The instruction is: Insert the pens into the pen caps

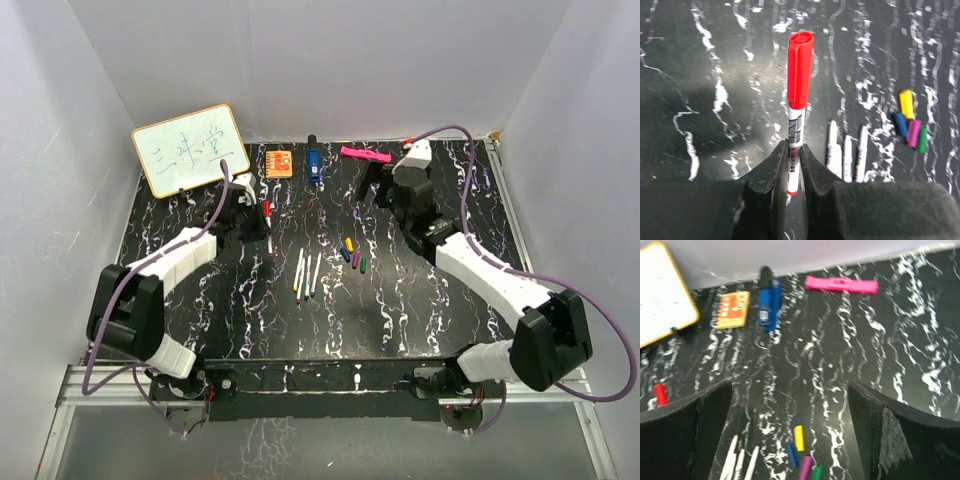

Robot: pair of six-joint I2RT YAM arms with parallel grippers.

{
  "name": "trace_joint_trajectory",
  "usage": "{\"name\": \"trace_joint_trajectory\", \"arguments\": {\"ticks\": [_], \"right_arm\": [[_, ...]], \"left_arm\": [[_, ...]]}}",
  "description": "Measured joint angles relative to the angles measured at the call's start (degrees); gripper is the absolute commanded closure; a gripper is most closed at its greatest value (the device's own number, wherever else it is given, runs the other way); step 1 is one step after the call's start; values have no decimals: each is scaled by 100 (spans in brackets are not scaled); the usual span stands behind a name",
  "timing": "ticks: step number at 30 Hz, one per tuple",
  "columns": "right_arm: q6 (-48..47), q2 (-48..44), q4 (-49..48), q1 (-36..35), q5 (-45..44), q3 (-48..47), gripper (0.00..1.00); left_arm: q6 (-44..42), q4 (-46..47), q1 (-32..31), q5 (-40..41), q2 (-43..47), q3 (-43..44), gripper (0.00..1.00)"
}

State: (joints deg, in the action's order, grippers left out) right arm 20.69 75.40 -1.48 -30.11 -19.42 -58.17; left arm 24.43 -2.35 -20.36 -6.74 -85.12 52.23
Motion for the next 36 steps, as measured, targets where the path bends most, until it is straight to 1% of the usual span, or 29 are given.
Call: {"name": "trace_joint_trajectory", "arguments": {"ticks": [4,6,13,18,23,26,28,31,33,36], "right_arm": [[365,205,398,629,295,11,2],[485,221,472,835,345,70,2],[603,245,575,879,446,269,2],[599,367,605,879,463,343,2],[560,435,616,879,483,372,2],[518,439,584,879,479,389,2],[509,437,529,879,476,459,2],[507,437,439,879,466,612,2],[505,435,409,879,455,702,2],[444,435,374,879,479,743,2]], "left_arm": [[-96,-293,310,-11,-691,437,100],[-142,-422,389,-15,-1043,664,100],[-319,-841,507,-13,-1963,1388,100],[-455,-1088,605,-11,-2420,1849,88],[-549,-1252,682,-2,-2699,2124,81],[-579,-1274,708,20,-2708,2142,74],[-595,-1292,713,20,-2710,2168,67],[-612,-1318,713,22,-2710,2212,59],[-605,-1335,713,22,-2710,2234,55],[-603,-1364,715,24,-2710,2258,53]]}}
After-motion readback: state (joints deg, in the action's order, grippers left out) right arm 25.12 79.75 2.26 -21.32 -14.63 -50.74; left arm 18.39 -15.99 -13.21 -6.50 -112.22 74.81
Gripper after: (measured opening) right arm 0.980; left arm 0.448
